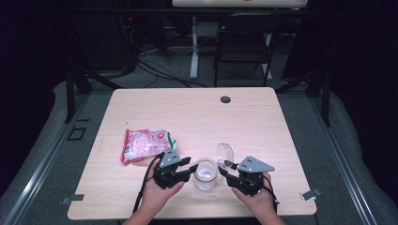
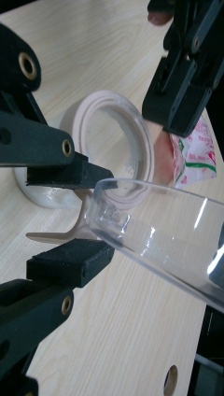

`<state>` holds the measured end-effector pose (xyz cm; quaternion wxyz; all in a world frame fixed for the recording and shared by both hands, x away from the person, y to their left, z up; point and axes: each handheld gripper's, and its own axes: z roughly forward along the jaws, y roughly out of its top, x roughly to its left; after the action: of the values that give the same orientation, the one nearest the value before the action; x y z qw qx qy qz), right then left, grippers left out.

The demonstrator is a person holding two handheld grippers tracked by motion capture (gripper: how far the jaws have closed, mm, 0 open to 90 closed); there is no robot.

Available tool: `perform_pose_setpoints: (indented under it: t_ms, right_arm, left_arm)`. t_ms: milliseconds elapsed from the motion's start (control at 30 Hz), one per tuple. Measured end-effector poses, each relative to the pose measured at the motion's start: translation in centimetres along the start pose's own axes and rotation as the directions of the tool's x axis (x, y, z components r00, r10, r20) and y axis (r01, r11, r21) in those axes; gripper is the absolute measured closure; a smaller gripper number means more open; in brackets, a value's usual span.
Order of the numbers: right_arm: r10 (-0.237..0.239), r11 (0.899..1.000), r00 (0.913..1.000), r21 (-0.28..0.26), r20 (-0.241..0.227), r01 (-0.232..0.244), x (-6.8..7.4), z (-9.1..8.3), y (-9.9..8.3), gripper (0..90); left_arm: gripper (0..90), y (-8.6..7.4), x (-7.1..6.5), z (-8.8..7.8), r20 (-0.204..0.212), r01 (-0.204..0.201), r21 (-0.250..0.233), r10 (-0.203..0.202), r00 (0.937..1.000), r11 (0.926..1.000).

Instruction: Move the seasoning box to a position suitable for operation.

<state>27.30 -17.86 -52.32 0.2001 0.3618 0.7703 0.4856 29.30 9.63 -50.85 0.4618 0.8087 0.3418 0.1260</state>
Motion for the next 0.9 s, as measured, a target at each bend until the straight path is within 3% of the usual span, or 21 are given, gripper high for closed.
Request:
perform_pose_setpoints:
  t_ms: [200,467,700,900]
  right_arm:
    - [0.055,0.998,0.9985,-0.005,-0.002,-0.055,-1.2,0.3,0.1,67.2]
    - [0.073,0.997,0.9972,0.0,-0.018,-0.073,-2.1,0.7,0.4,72.2]
    - [0.094,0.996,0.9951,0.002,-0.03,-0.094,-2.8,0.8,0.6,73.6]
    - [0.117,0.993,0.9926,-0.004,-0.035,-0.117,-3.4,1.0,0.8,73.4]
  left_arm:
    - [57.4,-0.4,0.9,-0.8,-0.039,0.018,-0.018,-0.019,0.999,0.9997]
    - [54.2,-1.2,2.5,-2.1,-0.1,0.046,-0.021,-0.048,0.9938,0.9987]
    - [50.8,-2.0,4.3,-3.2,-0.154,0.074,-0.038,-0.079,0.985,0.9965]
    - [47.2,-2.7,5.6,-3.7,-0.208,0.074,-0.031,-0.078,0.9749,0.9968]
